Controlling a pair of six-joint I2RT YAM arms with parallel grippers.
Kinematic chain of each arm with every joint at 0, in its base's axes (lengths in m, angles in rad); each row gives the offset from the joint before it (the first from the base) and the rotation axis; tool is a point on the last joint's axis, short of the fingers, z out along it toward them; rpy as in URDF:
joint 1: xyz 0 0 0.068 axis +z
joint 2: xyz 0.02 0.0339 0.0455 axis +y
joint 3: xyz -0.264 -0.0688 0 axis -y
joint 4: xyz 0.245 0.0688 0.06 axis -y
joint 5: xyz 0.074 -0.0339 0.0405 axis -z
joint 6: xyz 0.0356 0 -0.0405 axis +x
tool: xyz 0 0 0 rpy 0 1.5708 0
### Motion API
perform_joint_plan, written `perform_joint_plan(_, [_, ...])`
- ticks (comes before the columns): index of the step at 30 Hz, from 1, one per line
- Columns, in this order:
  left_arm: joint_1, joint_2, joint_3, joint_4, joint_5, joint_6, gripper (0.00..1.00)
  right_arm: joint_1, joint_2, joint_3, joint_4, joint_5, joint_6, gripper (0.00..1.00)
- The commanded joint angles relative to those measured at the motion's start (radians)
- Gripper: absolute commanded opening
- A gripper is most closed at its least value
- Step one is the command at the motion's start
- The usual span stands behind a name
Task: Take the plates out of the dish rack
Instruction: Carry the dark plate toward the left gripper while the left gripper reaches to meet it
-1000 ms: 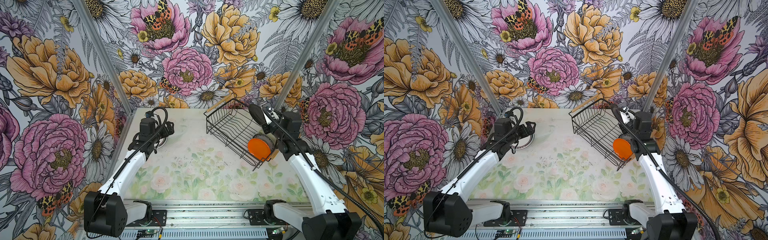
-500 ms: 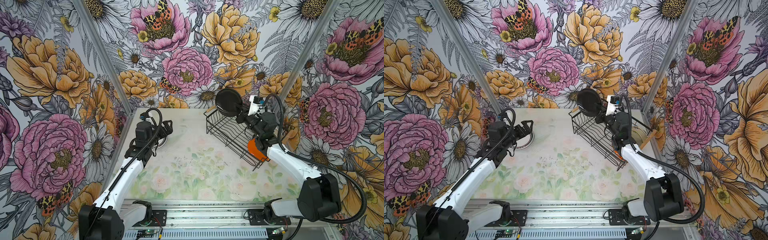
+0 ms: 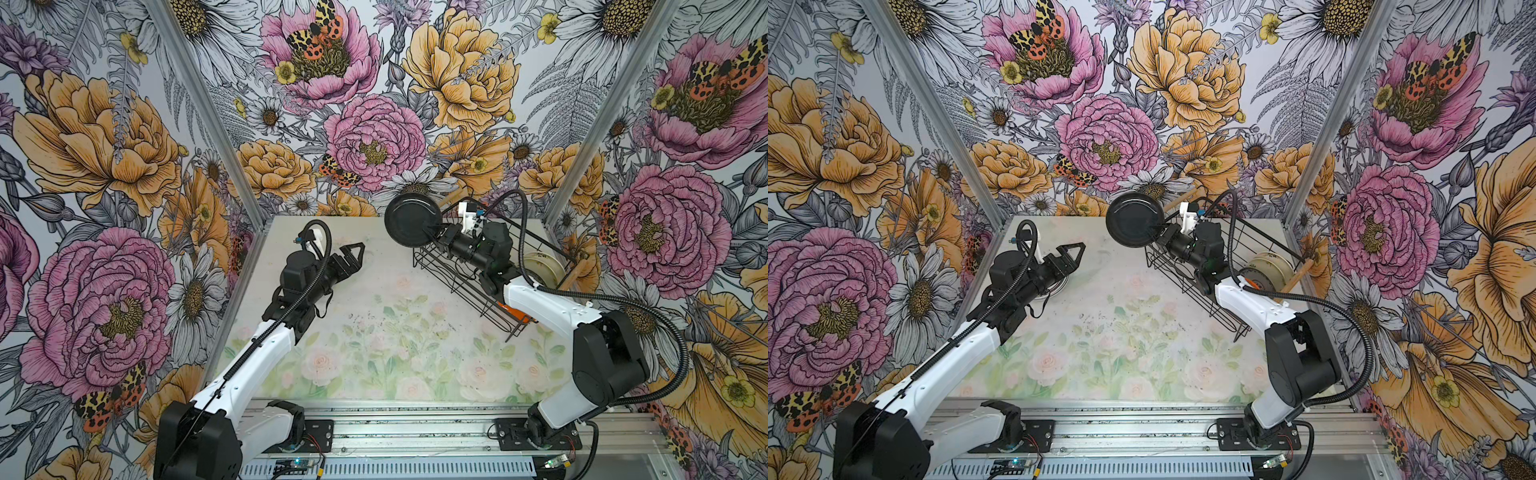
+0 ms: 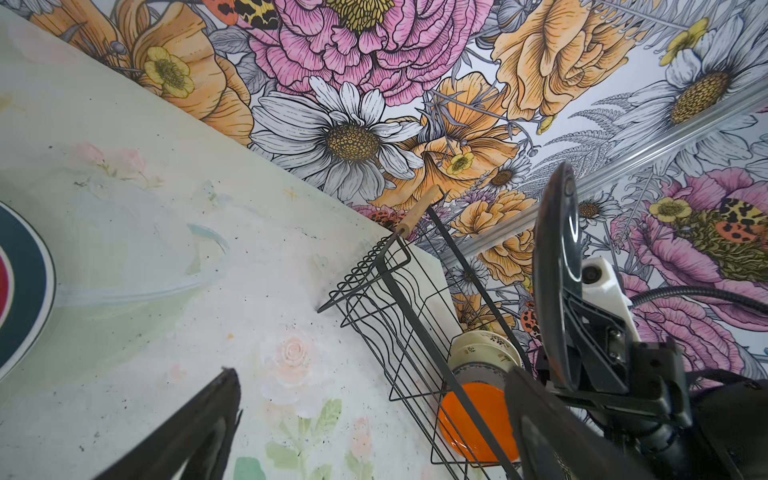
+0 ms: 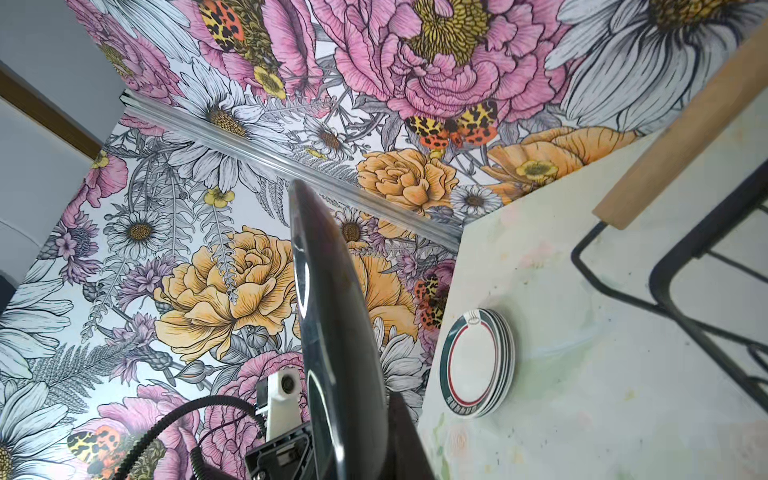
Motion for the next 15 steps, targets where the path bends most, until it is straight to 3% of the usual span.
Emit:
perform_joint_plan(1, [-0.008,-0.026,-0.016,0.063,0.055,-0.037,0.99,0.028,0.022,0.022,0.01,-0.048,0.071,0.0])
perform_joint_plan(15, [0.035,0.03,0.005,0.148,0.229,-0.061,0.96,0.192,0.083,0.021,0.036,0.046,0.037,0.0])
